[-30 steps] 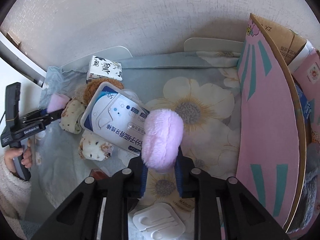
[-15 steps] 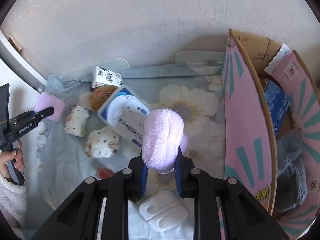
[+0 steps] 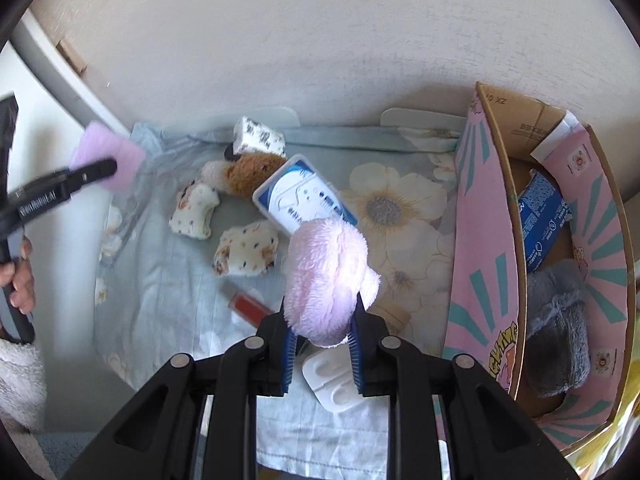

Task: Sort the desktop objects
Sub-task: 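Carry both pink items to the cardboard box and release them inside, then move both tools back over the remaining table objects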

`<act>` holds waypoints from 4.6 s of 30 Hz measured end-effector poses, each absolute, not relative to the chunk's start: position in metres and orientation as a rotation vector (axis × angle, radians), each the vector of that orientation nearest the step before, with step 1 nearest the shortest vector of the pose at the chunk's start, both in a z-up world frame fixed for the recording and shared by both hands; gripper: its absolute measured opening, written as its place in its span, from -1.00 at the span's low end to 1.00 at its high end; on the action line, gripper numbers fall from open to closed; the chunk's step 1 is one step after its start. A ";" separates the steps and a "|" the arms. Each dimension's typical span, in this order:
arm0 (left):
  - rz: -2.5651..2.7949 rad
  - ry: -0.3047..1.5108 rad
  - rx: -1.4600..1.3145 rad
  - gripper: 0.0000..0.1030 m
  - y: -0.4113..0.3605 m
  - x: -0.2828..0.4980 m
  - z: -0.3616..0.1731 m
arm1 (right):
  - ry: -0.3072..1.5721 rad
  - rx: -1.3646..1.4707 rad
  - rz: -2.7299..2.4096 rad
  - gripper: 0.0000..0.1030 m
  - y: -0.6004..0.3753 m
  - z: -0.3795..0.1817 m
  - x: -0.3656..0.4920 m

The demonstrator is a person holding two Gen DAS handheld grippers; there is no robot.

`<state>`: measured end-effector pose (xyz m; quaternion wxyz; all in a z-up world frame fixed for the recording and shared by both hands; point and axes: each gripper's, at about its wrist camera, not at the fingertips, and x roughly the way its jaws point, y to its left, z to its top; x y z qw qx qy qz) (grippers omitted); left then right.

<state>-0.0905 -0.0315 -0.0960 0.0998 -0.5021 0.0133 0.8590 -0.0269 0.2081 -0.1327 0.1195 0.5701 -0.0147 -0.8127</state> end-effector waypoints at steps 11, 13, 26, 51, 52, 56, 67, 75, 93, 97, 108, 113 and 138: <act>2.544 -0.065 -1.471 -0.56 0.030 -0.084 -0.054 | 0.036 1.617 -2.333 -0.59 0.235 -0.093 -0.024; 2.545 -0.082 -1.448 -0.56 0.044 -0.084 -0.047 | 0.045 1.603 -2.336 -0.59 0.245 -0.083 -0.026; 2.477 -0.055 -1.393 -0.56 0.150 -0.103 -0.028 | 0.058 1.584 -2.365 -0.59 0.303 -0.066 -0.028; 2.293 0.045 -1.444 -0.56 0.318 -0.131 -0.071 | -0.010 1.703 -2.314 -0.58 0.385 -0.097 -0.008; 2.281 0.052 -1.448 -0.56 0.325 -0.131 -0.075 | -0.017 1.714 -2.302 -0.58 0.387 -0.101 -0.007; 2.249 0.081 -1.465 -0.56 0.342 -0.128 -0.087 | -0.035 1.736 -2.264 -0.58 0.389 -0.111 -0.001; 2.243 0.137 -1.451 -0.36 0.358 -0.122 -0.091 | -0.046 1.759 -2.256 -0.55 0.385 -0.121 0.003; 2.244 0.130 -1.440 0.99 0.358 -0.121 -0.084 | -0.067 1.830 -2.316 0.55 0.397 -0.125 -0.001; 2.333 0.116 -1.403 0.99 0.269 -0.122 -0.052 | -0.162 1.849 -2.422 0.55 0.386 -0.110 -0.013; 2.338 0.092 -1.401 0.99 0.243 -0.122 -0.045 | -0.146 1.837 -2.440 0.55 0.372 -0.103 -0.015; 2.414 0.046 -1.322 0.99 0.166 -0.106 -0.014 | -0.096 1.710 -2.523 0.55 0.329 -0.071 -0.014; 2.469 0.026 -1.307 0.99 0.124 -0.100 -0.005 | -0.085 1.646 -2.529 0.55 0.300 -0.063 -0.015; 2.297 0.119 -1.360 0.81 0.041 -0.056 -0.144 | 0.407 1.619 -2.098 0.55 0.192 -0.133 -0.077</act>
